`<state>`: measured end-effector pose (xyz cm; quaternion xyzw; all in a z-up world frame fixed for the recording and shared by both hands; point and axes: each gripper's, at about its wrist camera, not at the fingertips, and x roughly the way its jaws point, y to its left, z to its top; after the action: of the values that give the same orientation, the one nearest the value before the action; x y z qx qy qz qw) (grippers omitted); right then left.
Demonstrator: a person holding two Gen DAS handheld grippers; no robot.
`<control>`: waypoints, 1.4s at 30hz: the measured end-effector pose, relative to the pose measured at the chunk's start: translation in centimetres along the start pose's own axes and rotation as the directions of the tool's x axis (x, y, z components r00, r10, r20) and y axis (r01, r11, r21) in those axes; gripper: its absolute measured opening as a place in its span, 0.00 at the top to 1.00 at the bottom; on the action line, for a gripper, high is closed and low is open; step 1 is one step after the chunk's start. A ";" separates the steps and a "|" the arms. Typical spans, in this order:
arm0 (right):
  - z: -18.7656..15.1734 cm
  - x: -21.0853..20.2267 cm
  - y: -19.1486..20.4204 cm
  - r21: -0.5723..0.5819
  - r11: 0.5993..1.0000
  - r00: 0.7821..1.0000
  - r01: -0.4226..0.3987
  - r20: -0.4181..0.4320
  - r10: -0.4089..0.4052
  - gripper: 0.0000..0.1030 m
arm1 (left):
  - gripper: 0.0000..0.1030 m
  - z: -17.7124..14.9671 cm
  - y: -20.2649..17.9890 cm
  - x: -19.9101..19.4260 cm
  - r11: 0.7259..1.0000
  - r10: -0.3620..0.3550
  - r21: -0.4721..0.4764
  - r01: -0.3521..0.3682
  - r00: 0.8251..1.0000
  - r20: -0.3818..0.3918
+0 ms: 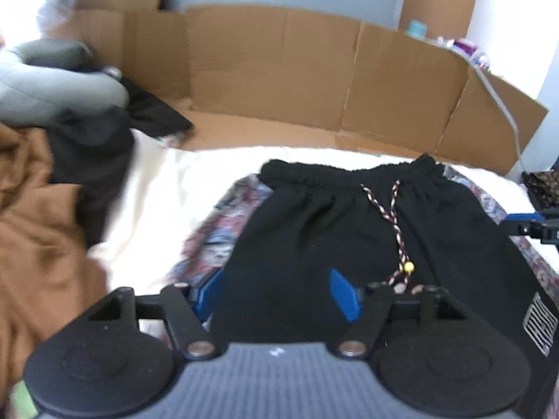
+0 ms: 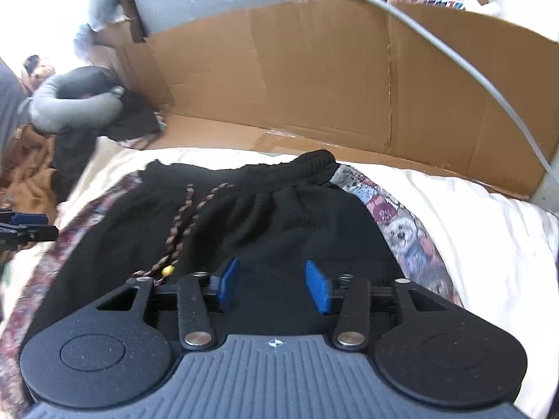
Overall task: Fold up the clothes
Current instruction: 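Open both tools and pull them back from the shorts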
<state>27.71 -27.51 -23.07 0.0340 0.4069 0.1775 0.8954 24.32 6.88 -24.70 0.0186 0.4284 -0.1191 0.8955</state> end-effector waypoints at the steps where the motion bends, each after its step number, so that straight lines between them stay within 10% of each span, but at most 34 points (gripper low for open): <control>1: -0.2 -0.9 0.3 0.004 1.000 1.000 0.000 0.006 0.000 0.47 | 0.31 -0.1 0.6 -1.2 1.000 0.002 -0.004 -0.002 1.000 -0.004; 9: -2.0 -7.1 3.2 0.072 0.997 0.997 0.034 0.066 -0.038 0.39 | 0.28 -3.6 2.6 -8.4 0.996 0.077 -0.040 -0.079 0.996 -0.034; 20: -5.9 -13.1 4.7 0.071 0.994 0.995 0.078 -0.062 -0.074 0.11 | 0.21 -8.7 5.7 -16.1 0.962 0.117 -0.236 -0.136 0.989 -0.095; 27: -7.1 -15.8 4.1 0.086 0.992 0.994 0.088 -0.079 -0.081 0.09 | 0.22 -11.0 6.3 -16.3 0.975 0.130 -0.161 -0.153 0.981 -0.146; 42: -11.6 -16.6 5.1 0.087 0.995 0.985 0.042 -0.172 -0.026 0.09 | 0.61 -17.7 9.5 -14.1 0.966 0.131 -0.180 -0.185 0.952 -0.276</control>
<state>7.55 -29.44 -17.89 0.0522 0.4904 0.1457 0.8577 4.51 21.30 -25.68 -0.0232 0.5499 0.0015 0.8349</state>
